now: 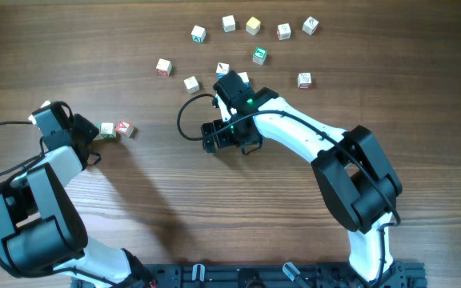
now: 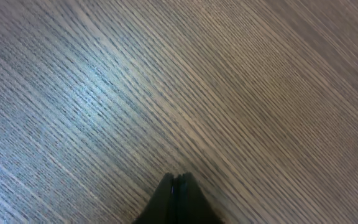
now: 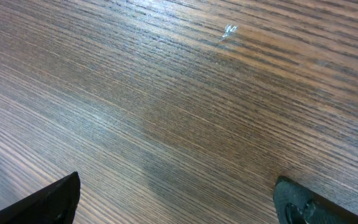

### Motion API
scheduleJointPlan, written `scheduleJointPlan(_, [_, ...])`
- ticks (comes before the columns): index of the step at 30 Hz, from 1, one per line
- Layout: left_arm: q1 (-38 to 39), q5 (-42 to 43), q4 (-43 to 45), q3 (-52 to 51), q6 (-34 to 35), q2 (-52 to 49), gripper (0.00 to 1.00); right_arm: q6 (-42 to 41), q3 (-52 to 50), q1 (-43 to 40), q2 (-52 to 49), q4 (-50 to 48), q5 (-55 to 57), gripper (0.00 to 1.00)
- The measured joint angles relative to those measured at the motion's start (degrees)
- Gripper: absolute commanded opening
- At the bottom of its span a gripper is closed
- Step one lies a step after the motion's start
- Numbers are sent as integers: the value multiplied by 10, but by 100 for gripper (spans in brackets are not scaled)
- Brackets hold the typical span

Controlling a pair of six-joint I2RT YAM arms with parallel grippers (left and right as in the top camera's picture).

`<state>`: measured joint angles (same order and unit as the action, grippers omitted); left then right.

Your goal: Form a horizontal line

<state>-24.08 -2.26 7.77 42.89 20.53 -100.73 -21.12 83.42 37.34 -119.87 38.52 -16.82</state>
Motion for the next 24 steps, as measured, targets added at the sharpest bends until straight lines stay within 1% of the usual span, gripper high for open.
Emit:
scheduleJointPlan(4, [0, 0, 1, 0, 0, 0, 6, 0, 0, 0, 0, 0, 0, 100])
scheduleJointPlan(9, [-6, 1, 9, 0, 2, 0, 6, 0, 0, 0, 0, 0, 0, 100])
scheduleJointPlan(12, [-23, 12, -10, 4, 2, 1, 4, 0, 0, 0, 0, 0, 0, 97])
scheduleJointPlan(14, [-40, 38, -34, 12, 4, 6, 4, 0, 0, 0, 0, -2, 0, 96])
scheduleJointPlan(16, [-56, 75, -53, 21, 4, 20, 4, 0, 0, 0, 0, -5, 2, 100])
scheduleJointPlan(17, [-62, 93, -58, 25, 5, 28, 4, 0, 0, 0, 0, -7, 2, 100])
scheduleJointPlan(19, [-76, 165, -61, 37, 6, 65, 4, 0, 0, 0, 0, -5, 2, 99])
scheduleJointPlan(21, [-78, 216, -61, 44, 6, 96, 4, 0, 8, -2, 0, 20, 3, 100])
scheduleJointPlan(22, [-77, 234, -62, 46, 6, 112, 6, 2, 16, -3, 0, 35, 4, 100])
scheduleJointPlan(23, [-75, 256, -64, 48, 6, 134, 11, 3, 33, -6, 0, 58, 4, 100])
scheduleJointPlan(24, [-73, 269, -68, 49, 7, 150, 22, 4, 56, -12, 0, 78, 8, 100])
